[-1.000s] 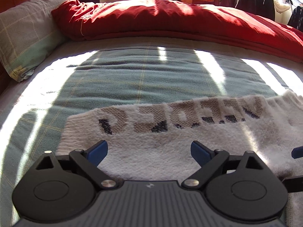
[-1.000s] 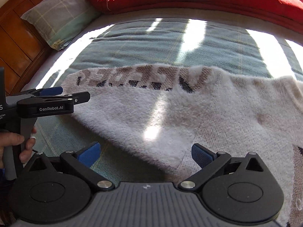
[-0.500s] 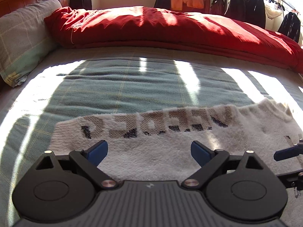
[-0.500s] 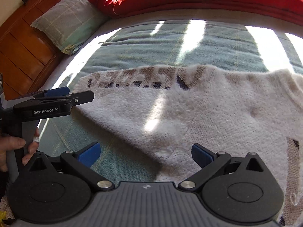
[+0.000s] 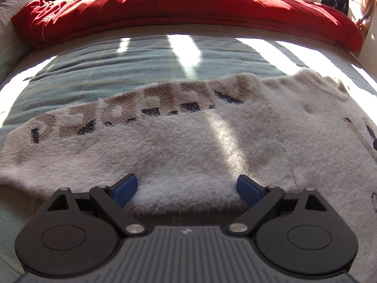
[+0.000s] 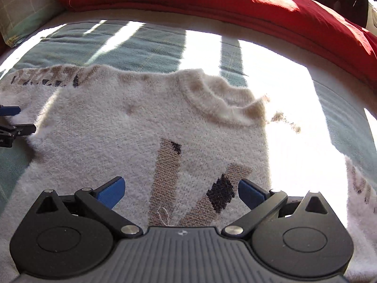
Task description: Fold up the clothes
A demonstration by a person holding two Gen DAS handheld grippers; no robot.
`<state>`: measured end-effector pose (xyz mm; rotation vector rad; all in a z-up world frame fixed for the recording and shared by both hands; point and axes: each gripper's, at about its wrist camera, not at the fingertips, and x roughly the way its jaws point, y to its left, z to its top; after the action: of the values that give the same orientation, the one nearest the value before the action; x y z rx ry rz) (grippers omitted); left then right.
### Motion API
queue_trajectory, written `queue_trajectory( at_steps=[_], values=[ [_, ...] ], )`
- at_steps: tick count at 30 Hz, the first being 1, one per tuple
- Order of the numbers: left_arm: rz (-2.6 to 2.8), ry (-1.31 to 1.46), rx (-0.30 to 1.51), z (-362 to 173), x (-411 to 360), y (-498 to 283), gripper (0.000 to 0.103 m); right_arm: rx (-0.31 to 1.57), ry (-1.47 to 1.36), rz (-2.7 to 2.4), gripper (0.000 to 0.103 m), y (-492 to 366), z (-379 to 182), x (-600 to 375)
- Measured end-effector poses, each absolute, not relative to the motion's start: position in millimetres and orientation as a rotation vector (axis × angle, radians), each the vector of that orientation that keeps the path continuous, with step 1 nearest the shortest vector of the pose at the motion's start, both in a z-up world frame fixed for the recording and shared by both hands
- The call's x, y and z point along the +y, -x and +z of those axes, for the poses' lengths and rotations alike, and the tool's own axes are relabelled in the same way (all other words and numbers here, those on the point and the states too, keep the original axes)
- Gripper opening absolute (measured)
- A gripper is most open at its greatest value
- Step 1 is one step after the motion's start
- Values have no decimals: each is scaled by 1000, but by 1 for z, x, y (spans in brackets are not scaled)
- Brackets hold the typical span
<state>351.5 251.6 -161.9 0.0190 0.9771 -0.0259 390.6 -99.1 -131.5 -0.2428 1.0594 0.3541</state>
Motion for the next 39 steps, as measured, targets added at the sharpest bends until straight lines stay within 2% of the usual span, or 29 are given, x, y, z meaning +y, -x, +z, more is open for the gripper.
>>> queue_trajectory(
  at_steps=[4,9,19,25,29,33,39],
  values=[
    [4,6,1002,-137,253,-351,89,1135,233,315,103,-380,-151,-126],
    [-142,57,878,-110,204,-396,90,1137,181,293,103,-368,-166,-138],
    [-240,82,929,-160,134,-483,90,1116,141,294,103,-368,-170,-141],
    [-208,94,979,-186,143,-505,94,1095,128,301,103,-366,-172,-144],
    [-194,118,984,-175,150,-509,92,1099,131,304,103,-367,-173,-144],
    [-160,187,967,-156,174,-491,93,1127,131,307,103,-371,-172,-144],
    [-81,265,979,-171,230,-476,93,1109,141,302,103,-367,-173,-142]
  ],
)
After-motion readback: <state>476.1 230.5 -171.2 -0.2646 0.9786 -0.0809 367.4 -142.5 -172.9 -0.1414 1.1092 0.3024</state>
